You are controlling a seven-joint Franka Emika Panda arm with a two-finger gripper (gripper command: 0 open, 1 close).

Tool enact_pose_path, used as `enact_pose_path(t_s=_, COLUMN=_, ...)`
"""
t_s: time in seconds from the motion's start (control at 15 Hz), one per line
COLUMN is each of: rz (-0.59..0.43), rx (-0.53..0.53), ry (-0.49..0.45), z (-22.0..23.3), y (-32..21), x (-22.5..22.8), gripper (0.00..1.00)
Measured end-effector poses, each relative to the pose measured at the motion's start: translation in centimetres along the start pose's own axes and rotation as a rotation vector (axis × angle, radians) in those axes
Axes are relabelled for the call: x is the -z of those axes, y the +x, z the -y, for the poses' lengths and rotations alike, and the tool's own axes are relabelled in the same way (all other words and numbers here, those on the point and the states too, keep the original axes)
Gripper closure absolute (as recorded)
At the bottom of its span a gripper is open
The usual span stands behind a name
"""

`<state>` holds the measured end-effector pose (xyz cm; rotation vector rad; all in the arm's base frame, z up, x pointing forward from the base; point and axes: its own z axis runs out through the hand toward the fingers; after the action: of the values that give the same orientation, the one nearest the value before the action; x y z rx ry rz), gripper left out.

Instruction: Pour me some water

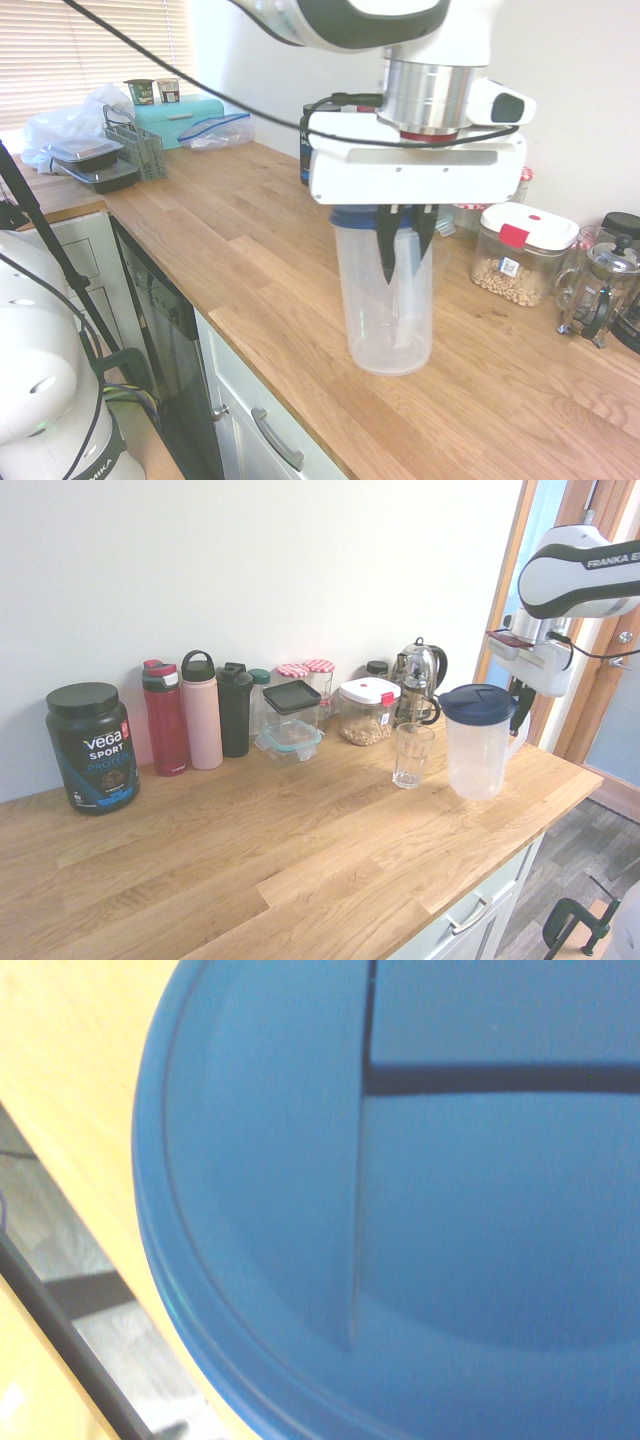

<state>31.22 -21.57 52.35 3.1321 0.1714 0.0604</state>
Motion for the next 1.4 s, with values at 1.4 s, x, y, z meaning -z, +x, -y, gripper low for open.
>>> enact_pose_path(t_s=1.4, rz=-0.274, rx=-1.013, ry=0.232, z=38.5, y=9.6, x=-1.9, gripper=1.00)
